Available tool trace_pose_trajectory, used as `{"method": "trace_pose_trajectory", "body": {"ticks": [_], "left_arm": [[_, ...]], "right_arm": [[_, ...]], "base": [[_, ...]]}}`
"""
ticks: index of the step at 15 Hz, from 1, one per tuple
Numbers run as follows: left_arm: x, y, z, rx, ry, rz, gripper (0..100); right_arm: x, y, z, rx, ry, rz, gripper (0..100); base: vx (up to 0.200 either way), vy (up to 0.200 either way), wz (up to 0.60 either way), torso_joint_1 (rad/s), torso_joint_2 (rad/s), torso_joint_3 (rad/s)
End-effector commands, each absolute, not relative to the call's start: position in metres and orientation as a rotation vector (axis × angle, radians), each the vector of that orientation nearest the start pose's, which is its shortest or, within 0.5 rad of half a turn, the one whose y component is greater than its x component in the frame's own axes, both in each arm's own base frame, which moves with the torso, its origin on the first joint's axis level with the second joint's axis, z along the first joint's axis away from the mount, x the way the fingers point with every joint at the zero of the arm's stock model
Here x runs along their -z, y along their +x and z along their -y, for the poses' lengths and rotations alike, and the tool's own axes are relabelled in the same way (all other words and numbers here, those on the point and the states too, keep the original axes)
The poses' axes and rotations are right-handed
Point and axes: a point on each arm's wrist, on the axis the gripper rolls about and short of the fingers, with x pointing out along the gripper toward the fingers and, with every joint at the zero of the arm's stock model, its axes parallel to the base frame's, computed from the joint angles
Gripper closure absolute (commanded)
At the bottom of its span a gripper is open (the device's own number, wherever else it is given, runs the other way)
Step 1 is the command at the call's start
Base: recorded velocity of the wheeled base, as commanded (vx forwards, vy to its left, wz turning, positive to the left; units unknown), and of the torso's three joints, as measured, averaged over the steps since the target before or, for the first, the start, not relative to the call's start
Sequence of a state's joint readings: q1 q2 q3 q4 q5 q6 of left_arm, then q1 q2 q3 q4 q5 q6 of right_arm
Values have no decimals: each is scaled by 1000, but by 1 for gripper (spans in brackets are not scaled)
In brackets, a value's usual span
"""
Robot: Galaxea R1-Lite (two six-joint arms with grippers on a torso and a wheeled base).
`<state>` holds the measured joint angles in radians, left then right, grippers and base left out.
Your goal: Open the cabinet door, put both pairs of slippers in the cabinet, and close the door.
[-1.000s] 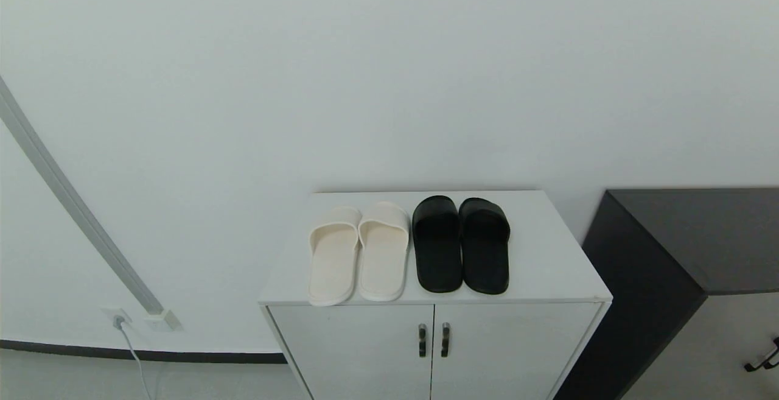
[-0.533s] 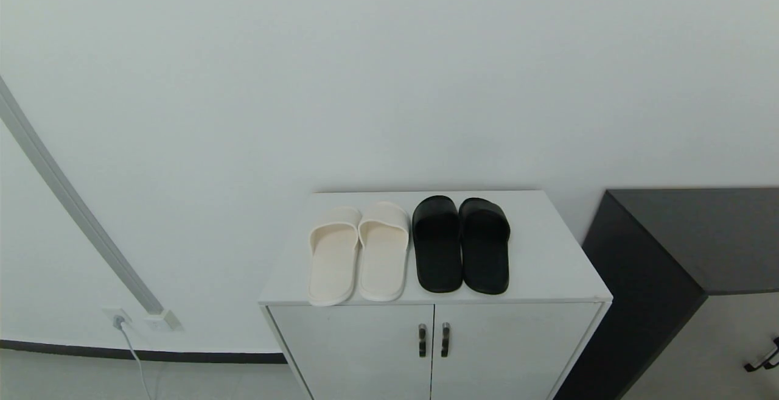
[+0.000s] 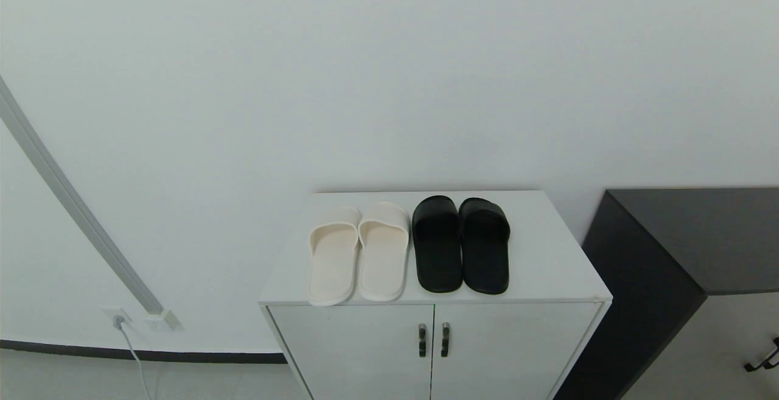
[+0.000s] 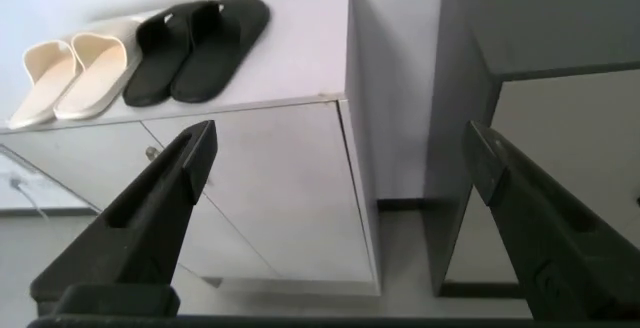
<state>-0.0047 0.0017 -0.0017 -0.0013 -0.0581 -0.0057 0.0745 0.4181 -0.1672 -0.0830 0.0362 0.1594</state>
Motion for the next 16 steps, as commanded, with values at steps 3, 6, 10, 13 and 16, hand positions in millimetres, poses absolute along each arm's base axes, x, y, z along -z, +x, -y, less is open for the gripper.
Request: {"method": "trace_pose_trajectory", "body": {"ticks": [3,6,10,13,16], "left_arm": [[-76,-23,1,63,-6,1,100],[-76,-23,1,63,-6,1,100],[-76,-23,1,63,-5,1,100],[-76,-23,1,63,-5,1,100],[-76,-23,1,64,-5,1,100]], "right_arm": [[-143,90,-19,-199,129,-356,0],[-156,123,-40,-228,106,-355,0],[-172,153,-100,-307,111,-376,0],[-172,172,-154,-318,102,-389,0],[-163,190,-200,-261,82,-370,0]], "base": [[0,0,0,0,0,0],[0,0,0,0,0,0],[0,0,0,0,0,0],[0,0,0,0,0,0],[0,0,0,0,0,0]]}}
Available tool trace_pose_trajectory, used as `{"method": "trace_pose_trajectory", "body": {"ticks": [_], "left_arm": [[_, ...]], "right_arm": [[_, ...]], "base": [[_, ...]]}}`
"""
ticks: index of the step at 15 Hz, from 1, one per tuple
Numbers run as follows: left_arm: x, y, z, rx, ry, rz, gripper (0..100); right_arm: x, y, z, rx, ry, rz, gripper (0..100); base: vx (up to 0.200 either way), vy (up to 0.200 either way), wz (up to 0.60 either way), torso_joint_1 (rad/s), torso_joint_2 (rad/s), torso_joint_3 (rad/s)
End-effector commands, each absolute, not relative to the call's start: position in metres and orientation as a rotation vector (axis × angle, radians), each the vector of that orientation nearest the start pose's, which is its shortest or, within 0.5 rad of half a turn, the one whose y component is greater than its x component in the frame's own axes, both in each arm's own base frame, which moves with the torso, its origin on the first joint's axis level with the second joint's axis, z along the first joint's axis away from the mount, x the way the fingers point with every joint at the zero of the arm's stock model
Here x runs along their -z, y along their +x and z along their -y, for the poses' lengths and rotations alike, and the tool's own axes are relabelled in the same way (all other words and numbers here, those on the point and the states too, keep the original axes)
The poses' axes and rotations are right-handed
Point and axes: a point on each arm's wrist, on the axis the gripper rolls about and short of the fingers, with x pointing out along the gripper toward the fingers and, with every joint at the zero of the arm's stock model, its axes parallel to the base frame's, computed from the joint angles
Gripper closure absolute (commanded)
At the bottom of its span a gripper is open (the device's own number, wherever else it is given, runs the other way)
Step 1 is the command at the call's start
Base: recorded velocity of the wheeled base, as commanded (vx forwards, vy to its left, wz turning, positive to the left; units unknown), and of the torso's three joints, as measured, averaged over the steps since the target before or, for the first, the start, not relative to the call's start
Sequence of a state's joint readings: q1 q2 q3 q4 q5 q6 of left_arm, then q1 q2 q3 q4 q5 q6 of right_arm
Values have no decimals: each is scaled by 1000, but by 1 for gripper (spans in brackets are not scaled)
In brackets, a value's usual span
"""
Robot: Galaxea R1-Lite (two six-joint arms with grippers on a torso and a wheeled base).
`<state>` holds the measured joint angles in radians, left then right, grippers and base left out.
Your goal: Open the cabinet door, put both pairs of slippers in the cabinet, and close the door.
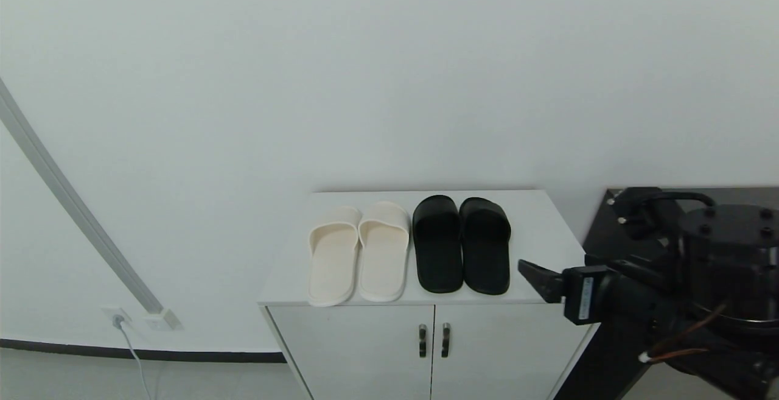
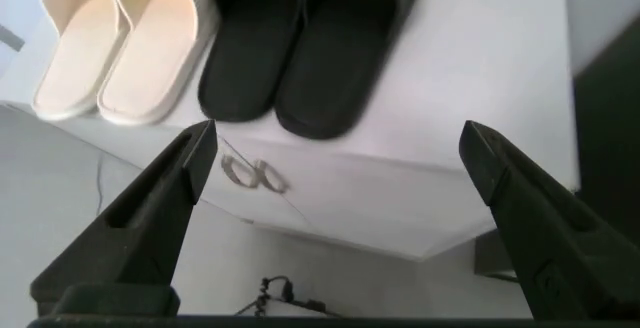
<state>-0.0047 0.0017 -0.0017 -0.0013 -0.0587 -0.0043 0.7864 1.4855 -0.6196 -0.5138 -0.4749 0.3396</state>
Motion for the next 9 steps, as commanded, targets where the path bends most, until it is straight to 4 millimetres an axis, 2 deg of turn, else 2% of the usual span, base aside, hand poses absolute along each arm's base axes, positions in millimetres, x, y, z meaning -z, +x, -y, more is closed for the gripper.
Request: {"method": "trace_pose_trajectory", "body": {"ticks": [1,5,9], "left_arm": [[-76,-23,1,63,-5,1,100],[-76,-23,1,64,-5,1,100],[-76,-23,1,64,-5,1,100]], "right_arm": [[-154,195,-216,-227,60,-364,0],[-130,221,-251,-139,58,-316,0],[-110,248,-265,-69,39,-322,0]], "base": [[0,0,0,0,0,0],[0,0,0,0,0,0],[0,0,0,0,0,0]]}}
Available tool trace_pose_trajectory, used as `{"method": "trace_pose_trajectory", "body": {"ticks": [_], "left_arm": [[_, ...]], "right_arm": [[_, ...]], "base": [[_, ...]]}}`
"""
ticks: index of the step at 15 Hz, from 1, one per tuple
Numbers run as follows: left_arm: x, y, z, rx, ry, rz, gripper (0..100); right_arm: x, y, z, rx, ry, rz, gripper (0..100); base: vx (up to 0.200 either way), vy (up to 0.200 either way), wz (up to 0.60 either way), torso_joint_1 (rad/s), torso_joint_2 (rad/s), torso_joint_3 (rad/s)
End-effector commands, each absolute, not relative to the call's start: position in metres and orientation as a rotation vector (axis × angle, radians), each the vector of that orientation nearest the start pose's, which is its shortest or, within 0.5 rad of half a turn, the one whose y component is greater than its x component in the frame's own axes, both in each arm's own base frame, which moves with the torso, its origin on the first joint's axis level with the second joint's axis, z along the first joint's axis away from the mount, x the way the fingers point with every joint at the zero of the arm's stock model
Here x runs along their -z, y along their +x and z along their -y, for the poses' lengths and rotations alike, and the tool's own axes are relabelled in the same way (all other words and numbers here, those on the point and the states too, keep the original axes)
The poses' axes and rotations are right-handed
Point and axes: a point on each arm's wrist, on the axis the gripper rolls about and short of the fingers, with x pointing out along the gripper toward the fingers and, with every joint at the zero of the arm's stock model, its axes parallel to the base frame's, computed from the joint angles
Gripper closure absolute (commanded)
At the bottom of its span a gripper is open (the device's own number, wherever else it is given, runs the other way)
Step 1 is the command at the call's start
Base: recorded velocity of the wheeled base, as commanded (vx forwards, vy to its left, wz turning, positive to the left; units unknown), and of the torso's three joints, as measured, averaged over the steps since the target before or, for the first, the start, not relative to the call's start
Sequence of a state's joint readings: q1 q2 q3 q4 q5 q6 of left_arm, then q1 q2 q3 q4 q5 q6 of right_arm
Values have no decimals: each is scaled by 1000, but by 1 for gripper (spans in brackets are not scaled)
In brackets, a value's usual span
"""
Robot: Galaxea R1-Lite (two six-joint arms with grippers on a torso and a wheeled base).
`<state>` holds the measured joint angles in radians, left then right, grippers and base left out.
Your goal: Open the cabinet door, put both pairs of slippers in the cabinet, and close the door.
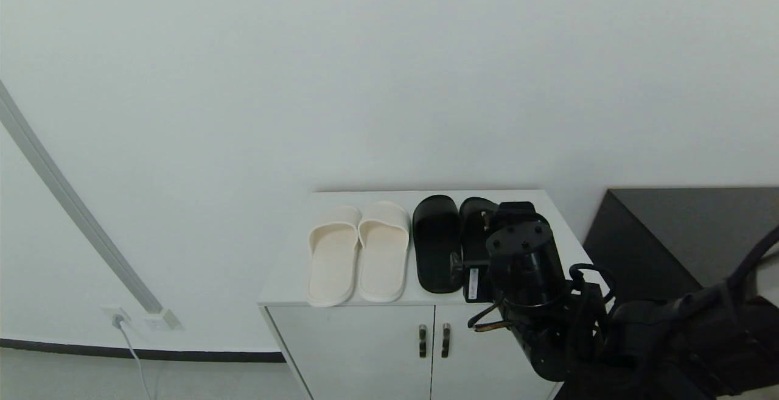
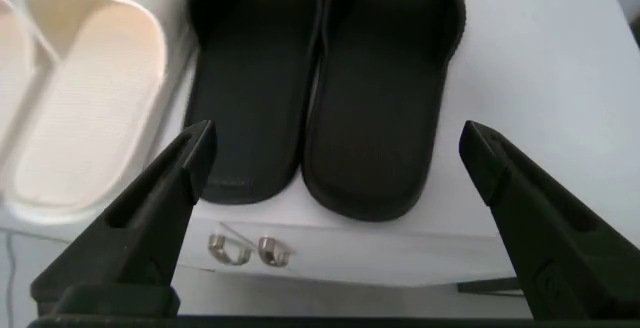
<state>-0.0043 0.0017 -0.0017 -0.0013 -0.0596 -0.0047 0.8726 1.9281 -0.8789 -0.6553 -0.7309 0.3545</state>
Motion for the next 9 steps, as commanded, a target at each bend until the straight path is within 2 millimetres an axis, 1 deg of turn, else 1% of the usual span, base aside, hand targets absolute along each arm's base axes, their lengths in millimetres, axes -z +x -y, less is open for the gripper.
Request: {"method": "trace_pose_trajectory", "body": {"ticks": [1,2,3,6,9], "left_arm": [[-76,-23,1,64,-6,1,100],[-76,-23,1,64,-6,1,100],[-76,-23,1,64,-5,1,100],[-77,-23,1,64,-6,3,100],[-76,-23,1,63,-6,1,100]], "right_arm": [[-106,257,-267,-55,41,-323,0],[-102,262,-268,-45,40,-326,0],[-98,273,-271,-31,45,-322,0],[-97,294,-281,-17,71,-296,0],[-90,318,-289,3,81,-279,0]], "base": [[0,0,0,0,0,0],[0,0,0,0,0,0],[0,0,0,0,0,0],[0,0,0,0,0,0],[0,0,0,0,0,0]]}}
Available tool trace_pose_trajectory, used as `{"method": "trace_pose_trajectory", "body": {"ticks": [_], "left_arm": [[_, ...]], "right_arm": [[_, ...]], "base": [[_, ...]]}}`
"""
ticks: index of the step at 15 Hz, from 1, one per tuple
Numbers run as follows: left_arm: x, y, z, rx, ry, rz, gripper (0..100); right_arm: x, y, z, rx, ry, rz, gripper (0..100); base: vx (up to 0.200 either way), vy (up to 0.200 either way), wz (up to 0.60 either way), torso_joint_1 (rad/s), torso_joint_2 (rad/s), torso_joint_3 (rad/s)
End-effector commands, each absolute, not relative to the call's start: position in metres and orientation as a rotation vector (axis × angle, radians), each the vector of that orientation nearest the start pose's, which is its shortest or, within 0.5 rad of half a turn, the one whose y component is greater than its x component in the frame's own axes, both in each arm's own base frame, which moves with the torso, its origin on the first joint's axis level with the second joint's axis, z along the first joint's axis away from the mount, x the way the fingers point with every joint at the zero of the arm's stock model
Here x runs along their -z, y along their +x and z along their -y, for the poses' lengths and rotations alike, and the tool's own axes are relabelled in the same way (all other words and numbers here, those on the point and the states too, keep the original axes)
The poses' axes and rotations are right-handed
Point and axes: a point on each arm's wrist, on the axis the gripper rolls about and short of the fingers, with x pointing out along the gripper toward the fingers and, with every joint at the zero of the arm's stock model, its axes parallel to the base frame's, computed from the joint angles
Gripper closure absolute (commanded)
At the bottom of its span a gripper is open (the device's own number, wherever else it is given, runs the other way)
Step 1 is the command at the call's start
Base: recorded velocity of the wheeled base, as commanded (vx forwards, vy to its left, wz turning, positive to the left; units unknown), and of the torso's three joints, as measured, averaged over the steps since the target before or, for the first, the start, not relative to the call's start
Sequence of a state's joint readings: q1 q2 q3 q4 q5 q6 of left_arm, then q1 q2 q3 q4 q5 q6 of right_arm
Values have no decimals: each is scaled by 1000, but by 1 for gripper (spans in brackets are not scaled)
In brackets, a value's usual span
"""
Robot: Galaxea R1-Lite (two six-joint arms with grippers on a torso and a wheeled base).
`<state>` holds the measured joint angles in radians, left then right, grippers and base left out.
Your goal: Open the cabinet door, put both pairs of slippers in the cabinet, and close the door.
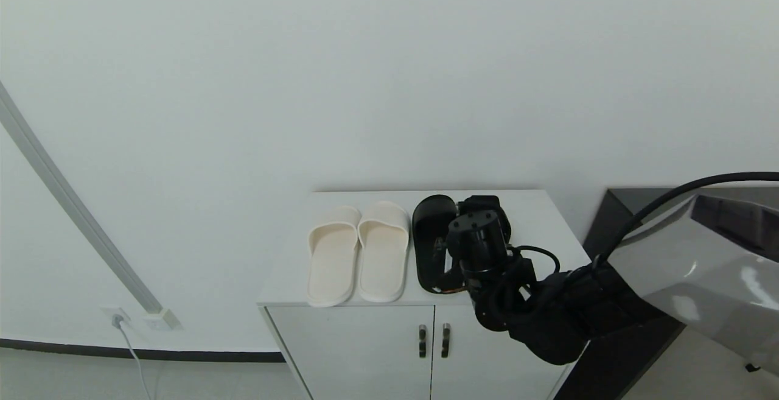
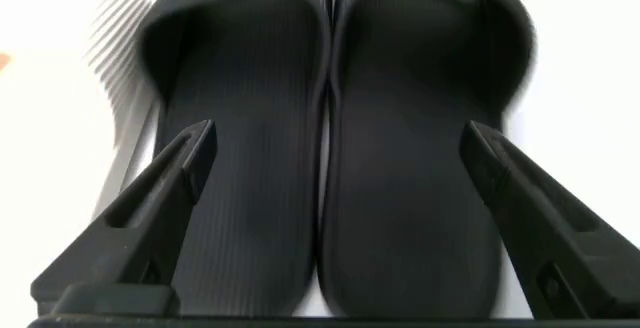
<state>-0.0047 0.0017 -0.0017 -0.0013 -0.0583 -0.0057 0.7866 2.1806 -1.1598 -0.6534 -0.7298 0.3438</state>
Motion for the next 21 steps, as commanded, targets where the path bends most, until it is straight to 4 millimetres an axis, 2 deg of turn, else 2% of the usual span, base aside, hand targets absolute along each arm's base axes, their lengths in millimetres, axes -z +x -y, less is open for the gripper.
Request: {"method": "trace_pose_trajectory", "body": {"ticks": [1,6,9,10,16,21], "left_arm": [[-76,-23,1,63,-6,1,100],[-77,-23,1,63,-6,3,100],[-76,-23,1,64,-8,1,100],[-77,-23,1,64,-8,3,100],[-77,-23,1,64,-8,3,100],[-77,-23,1,64,-9,3,100]], "right_arm": [[-87,326,-290,14,78,-274,0],[-78,365,-287,64,80,-241,0],[-76,372,-284,76,82,-238,0],[-76,372,-284,76,76,-238,100],[-77,372,-282,82,69,-236,100],[-90,368,-279,82,79,-222,100]], "base": [[0,0,0,0,0,0],[0,0,0,0,0,0],[0,0,0,0,0,0],[0,0,0,0,0,0],[0,0,0,0,0,0],[0,0,0,0,0,0]]}}
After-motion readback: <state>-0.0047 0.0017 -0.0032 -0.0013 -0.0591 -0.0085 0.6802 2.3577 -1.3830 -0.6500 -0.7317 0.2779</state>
